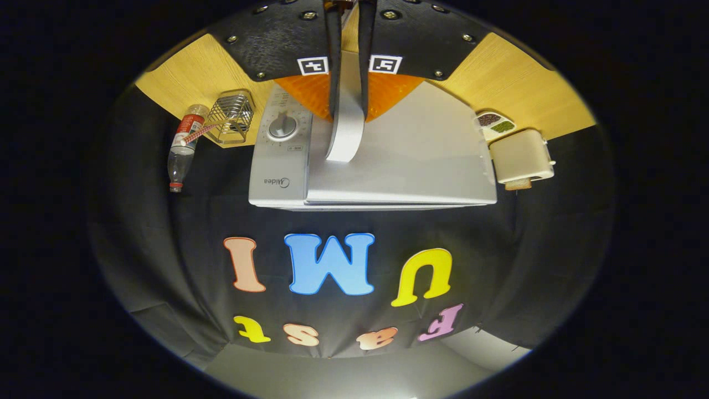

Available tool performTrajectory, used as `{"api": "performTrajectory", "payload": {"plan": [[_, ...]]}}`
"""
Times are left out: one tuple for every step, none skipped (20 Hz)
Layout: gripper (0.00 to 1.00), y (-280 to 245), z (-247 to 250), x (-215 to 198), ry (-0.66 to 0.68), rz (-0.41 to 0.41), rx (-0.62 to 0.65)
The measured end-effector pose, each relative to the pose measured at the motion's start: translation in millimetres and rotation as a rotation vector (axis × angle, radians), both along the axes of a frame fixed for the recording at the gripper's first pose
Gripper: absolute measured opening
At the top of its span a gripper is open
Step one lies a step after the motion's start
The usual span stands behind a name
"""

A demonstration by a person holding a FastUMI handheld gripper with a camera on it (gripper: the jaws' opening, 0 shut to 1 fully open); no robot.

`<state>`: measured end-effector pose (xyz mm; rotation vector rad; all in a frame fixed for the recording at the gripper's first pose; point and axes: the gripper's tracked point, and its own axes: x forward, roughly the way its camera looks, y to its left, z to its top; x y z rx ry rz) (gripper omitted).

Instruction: Open the microwave, put the food inside, and close the microwave door.

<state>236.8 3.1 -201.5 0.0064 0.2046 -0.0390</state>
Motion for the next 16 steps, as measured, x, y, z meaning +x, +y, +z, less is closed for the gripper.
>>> {"api": "performTrajectory", "payload": {"plan": [[0.12, 10, 0, -12, -0.003, 0.029, 0.005], [0.12, 21, 1, -23, -0.002, 0.061, 0.018], [0.12, 31, 0, -34, 0.001, 0.091, 0.039], [0.12, 43, 2, -43, 0.001, 0.119, 0.058], [0.12, 54, 2, -52, 0.006, 0.141, 0.069], [0.12, 65, 5, -60, 0.004, 0.158, 0.083], [0.12, 77, 5, -69, 0.002, 0.178, 0.1], [0.12, 91, 6, -76, 0.0, 0.199, 0.111], [0.12, 104, 7, -84, -0.008, 0.216, 0.116], [0.12, 117, 9, -90, -0.017, 0.229, 0.112], [0.12, 130, 9, -96, -0.027, 0.238, 0.104], [0.12, 142, 11, -101, -0.036, 0.246, 0.093], [0.12, 155, 10, -106, -0.042, 0.252, 0.085], [0.11, 169, 11, -109, -0.048, 0.259, 0.086], [0.11, 181, 11, -113, -0.06, 0.252, 0.069], [0.11, 189, 12, -115, -0.071, 0.239, 0.035]]}}
